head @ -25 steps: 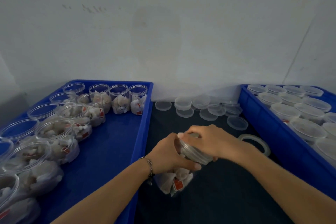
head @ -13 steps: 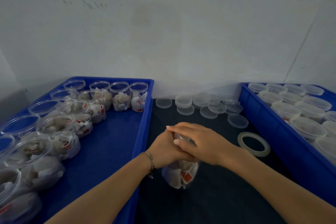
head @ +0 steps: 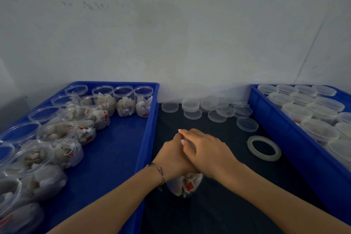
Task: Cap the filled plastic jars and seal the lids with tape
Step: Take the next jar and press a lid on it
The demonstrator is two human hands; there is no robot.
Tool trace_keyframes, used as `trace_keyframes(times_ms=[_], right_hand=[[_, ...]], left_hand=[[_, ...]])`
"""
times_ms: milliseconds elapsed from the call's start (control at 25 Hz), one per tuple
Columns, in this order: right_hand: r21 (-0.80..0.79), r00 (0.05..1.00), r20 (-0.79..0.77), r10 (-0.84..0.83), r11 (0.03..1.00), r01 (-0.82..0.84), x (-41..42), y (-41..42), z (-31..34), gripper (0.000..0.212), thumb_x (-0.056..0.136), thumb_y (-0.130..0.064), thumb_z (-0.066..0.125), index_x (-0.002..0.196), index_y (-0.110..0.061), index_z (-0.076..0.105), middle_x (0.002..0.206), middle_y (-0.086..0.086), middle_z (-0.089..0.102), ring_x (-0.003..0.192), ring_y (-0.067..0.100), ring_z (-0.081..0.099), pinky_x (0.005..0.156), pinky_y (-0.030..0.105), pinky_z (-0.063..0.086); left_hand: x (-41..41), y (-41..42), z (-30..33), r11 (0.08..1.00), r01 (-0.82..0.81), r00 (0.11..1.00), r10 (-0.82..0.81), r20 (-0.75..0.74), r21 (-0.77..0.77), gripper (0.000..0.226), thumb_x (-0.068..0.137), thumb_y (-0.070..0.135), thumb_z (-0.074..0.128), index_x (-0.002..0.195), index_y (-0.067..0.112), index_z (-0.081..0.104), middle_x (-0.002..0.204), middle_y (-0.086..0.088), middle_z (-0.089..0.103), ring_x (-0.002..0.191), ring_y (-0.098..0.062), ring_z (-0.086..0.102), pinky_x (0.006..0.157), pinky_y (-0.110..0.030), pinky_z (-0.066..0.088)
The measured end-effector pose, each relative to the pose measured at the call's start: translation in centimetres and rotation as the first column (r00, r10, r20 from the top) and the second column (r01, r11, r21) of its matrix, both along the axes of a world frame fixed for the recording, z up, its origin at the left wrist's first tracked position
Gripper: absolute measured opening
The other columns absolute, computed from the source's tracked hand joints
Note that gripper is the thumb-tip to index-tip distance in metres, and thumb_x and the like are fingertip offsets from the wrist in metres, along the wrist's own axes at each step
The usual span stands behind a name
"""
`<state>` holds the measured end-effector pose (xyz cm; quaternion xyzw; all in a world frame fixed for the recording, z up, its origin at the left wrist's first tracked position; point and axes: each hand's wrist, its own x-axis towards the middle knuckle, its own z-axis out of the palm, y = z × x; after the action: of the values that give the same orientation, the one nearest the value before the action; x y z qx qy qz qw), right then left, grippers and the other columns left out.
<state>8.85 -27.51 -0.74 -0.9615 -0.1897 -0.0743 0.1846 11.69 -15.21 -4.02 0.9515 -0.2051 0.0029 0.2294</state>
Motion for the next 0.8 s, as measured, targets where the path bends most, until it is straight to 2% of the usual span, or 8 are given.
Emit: trace_keyframes(times_ms=[80,240,320,400,520,640,720,800], right_hand=[[-0.003,1.0,-0.023,0.013,1.0,-0.013,0.0,-0.2,0.1,0.046,0.1,-0.045,0.026,0.145,-0.037,0.029,0.137,-0.012,0.045,0.118,0.013,0.049,0.098,0.034,0.041],[0.067,0.97,-0.194,0.148,0.988,-0.137,0.4,-1.9,0.2,0.059,0.092,-0.065,0.025,0.147,-0.047,0.015,0.155,-0.017,0.022,0.141,0.006,0.023,0.114,0.033,0.024],[0.261,0.973,-0.151,0.172,0.957,-0.129,1.3,-3.2,0.3,0.063,0.088,-0.068,0.027,0.146,-0.046,0.017,0.154,-0.022,0.019,0.139,-0.005,0.017,0.115,0.029,0.021],[0.323,1.0,-0.007,-0.014,0.946,0.016,3.3,-5.1,-0.4,0.057,0.094,-0.055,0.038,0.147,-0.036,0.025,0.151,-0.018,0.029,0.136,-0.003,0.026,0.111,0.027,0.027],[0.072,0.977,-0.062,-0.202,0.976,0.206,6.0,-7.9,-3.2,0.058,0.095,-0.036,0.052,0.147,-0.023,0.029,0.153,-0.003,0.031,0.139,0.014,0.03,0.11,0.032,0.029],[-0.286,0.962,-0.258,-0.084,0.958,0.007,6.3,-8.8,-8.0,0.075,0.09,-0.048,0.056,0.151,-0.022,0.02,0.16,0.0,0.01,0.147,0.019,0.007,0.116,0.034,0.015],[-0.351,0.975,-0.221,-0.024,0.935,-0.056,6.0,-8.8,-10.0,0.071,0.092,-0.053,0.048,0.15,-0.021,0.023,0.16,0.001,0.007,0.147,0.018,0.0,0.117,0.033,0.01],[-0.332,0.992,-0.124,0.012,0.942,-0.053,5.6,-8.5,-10.6,0.056,0.095,-0.049,0.045,0.141,-0.019,0.039,0.156,0.0,0.023,0.146,0.015,0.009,0.115,0.027,0.015]], left_hand=[[-0.1,0.2,0.0,1.0,0.009,1.0,-0.009,-0.021,-0.02,0.081,0.056,0.066,0.062,0.125,0.033,0.037,0.098,0.018,0.032,0.07,0.004,0.045,0.056,-0.007,0.029],[0.0,0.2,-0.3,0.996,0.063,0.998,-0.065,0.027,0.07,0.1,0.05,0.08,0.048,0.137,0.033,0.028,0.126,0.011,0.042,0.111,-0.01,0.046,0.09,-0.02,0.039],[-0.2,0.6,0.0,0.997,-0.032,0.998,0.027,-0.058,-0.075,0.1,0.042,0.077,0.058,0.127,0.031,0.034,0.121,0.011,0.045,0.11,-0.011,0.046,0.092,-0.027,0.045],[0.0,1.3,0.4,0.963,-0.145,0.985,0.118,-0.13,-0.227,0.101,0.038,0.07,0.07,0.124,0.026,0.04,0.115,0.011,0.051,0.108,-0.01,0.051,0.089,-0.029,0.05],[0.2,1.7,0.4,0.93,-0.202,0.969,0.144,-0.2,-0.307,0.108,0.049,0.054,0.081,0.137,0.022,0.026,0.124,0.007,0.047,0.111,-0.009,0.047,0.087,-0.022,0.042],[0.3,1.7,0.4,0.942,-0.211,0.961,0.15,-0.234,-0.263,0.098,0.056,0.04,0.086,0.133,0.02,0.028,0.127,0.004,0.043,0.113,-0.009,0.043,0.088,-0.024,0.041],[0.3,2.0,0.4,0.931,-0.248,0.933,0.156,-0.324,-0.266,0.099,0.058,0.04,0.086,0.134,0.019,0.026,0.13,0.002,0.041,0.115,-0.012,0.044,0.096,-0.03,0.044],[0.2,2.0,0.4,0.939,-0.263,0.92,0.175,-0.35,-0.222,0.107,0.062,0.042,0.084,0.141,0.017,0.017,0.14,-0.003,0.031,0.124,-0.018,0.039,0.105,-0.036,0.039]])
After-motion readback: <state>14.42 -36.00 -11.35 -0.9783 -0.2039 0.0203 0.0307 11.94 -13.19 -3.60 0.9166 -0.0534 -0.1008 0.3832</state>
